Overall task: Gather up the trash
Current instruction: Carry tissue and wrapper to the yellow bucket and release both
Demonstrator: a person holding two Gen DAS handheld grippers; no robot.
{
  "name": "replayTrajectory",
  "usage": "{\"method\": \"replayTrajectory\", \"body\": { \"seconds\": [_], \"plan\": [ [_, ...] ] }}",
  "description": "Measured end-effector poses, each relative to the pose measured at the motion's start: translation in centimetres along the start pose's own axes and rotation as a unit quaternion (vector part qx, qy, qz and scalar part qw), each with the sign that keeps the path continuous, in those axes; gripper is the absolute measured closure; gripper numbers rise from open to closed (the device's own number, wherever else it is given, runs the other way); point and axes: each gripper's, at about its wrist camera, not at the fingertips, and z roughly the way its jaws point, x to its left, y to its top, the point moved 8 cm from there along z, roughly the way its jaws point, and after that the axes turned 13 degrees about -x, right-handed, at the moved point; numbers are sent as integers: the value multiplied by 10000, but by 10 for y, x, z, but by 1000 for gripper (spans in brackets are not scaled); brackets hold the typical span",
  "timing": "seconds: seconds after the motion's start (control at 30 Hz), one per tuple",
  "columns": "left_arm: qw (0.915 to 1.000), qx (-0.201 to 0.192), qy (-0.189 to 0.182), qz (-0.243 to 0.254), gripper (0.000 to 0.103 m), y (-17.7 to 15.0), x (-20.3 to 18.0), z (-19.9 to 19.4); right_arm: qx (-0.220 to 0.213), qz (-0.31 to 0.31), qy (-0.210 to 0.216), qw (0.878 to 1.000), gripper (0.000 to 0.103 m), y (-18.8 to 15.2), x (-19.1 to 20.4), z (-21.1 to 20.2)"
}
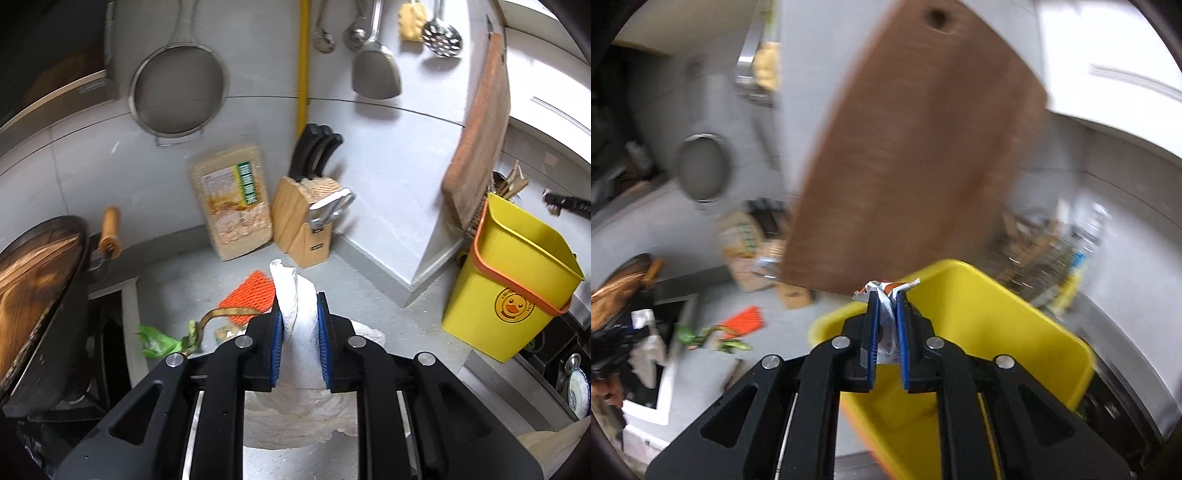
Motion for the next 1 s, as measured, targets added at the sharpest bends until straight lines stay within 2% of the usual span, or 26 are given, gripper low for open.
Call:
{"method": "replayTrajectory", "body": {
  "seconds": [0.1,0.13,0.17,0.2,0.27,0.43,0.57,0.77,0.93,1.0],
  "plan": [
    [9998,-36,-157,78,85,5,-13,4,425,24,-364,9984,91,-22,-19,18],
    [9997,-46,-214,107,85,6,-18,5,632,36,-398,9972,71,-29,-22,24],
    [9996,-63,-255,140,85,8,-22,6,832,19,-565,9949,37,-39,-28,29],
    [9994,-70,-299,165,85,10,-27,7,796,21,-735,9941,35,-42,-33,27],
    [9989,-97,-406,202,85,16,-38,9,638,159,-603,9960,35,-39,-32,18],
    [9960,-217,-756,429,85,38,-72,12,262,500,-579,9967,31,-25,-44,-3],
    [9887,-406,-1210,785,85,69,-117,16,-198,938,-562,9938,31,-11,-60,-33],
    [9669,-795,-2040,1309,85,112,-211,31,-815,1135,-858,9865,25,12,-84,-79],
    [9472,-756,-2671,1602,85,121,-294,52,-1049,1262,-1105,9802,25,12,-102,-116],
    [9418,-708,-2810,1702,85,119,-318,60,-1122,1266,-1283,9772,25,10,-111,-132]
  ]
}}
